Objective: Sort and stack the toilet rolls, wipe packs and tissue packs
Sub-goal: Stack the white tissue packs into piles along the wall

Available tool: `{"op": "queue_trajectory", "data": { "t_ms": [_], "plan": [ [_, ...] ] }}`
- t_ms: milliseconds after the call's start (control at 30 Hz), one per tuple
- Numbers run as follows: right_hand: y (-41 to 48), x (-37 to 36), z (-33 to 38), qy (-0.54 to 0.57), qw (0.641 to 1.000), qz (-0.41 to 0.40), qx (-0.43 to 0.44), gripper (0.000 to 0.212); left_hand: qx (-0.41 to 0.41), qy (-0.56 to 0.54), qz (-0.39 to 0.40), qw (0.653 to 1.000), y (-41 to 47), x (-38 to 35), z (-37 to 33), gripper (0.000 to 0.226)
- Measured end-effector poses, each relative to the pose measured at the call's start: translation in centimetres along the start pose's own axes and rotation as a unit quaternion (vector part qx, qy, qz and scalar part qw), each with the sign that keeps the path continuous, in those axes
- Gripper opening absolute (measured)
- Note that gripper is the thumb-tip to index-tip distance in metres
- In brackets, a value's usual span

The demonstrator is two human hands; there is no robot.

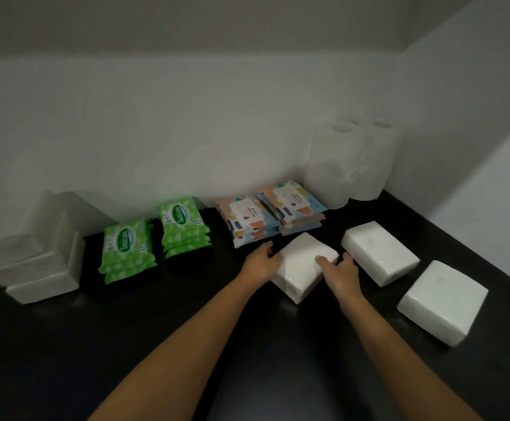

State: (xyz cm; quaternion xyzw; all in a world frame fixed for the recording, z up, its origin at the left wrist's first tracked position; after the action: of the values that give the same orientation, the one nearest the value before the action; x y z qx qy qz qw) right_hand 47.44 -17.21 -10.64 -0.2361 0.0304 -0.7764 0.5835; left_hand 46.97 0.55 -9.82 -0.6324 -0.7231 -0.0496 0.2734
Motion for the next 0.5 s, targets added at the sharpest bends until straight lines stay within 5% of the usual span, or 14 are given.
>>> {"op": "queue_trajectory", "data": {
  "t_ms": [500],
  "plan": [
    [-5.1,-7.4,3.3,-0.072,0.986,0.122,0.093,0.058,0.05,-0.108,-0.114,0.986,-5.1,6.9,5.7,0.047]
  ]
}}
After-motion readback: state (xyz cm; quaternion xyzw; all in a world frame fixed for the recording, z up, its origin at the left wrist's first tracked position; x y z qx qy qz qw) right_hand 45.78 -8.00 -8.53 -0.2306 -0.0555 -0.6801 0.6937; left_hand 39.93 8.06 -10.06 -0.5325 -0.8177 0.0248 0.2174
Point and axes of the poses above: each hand's wrist, its own y-axis towards the middle knuckle, its own x-axis out of the back of the hand, z = x × y, the point moved 10 cm from there along y, towards the middle knuckle, and after that the axes turned 6 degrees about -z, right-handed, at the moved point
